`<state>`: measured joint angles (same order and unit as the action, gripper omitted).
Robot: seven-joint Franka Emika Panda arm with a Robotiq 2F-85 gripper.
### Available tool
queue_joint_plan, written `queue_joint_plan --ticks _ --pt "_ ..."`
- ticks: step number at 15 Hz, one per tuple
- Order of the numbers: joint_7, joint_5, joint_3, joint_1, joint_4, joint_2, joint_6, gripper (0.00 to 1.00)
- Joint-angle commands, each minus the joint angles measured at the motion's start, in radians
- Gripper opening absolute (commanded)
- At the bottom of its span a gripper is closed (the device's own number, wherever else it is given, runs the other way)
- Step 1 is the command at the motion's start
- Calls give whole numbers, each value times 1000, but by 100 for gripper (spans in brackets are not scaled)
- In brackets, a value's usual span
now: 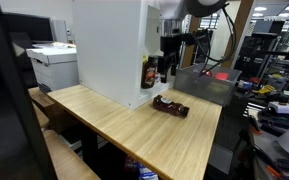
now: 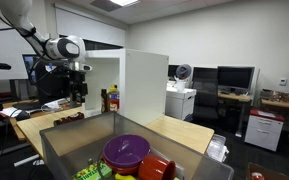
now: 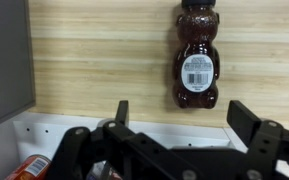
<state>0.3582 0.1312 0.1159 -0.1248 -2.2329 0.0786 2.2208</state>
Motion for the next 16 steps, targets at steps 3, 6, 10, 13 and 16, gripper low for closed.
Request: queue_joint_plan --ticks 3,6,10,13,16 --pt "48 70 4 -24 -95 -41 10 100" --pt "94 133 10 -43 -149 -59 34 100" --pt "119 216 24 -63 -196 -59 64 100" --pt "92 229 25 -61 -225 -47 87 100" --pt "74 256 20 -56 -247 -32 122 100"
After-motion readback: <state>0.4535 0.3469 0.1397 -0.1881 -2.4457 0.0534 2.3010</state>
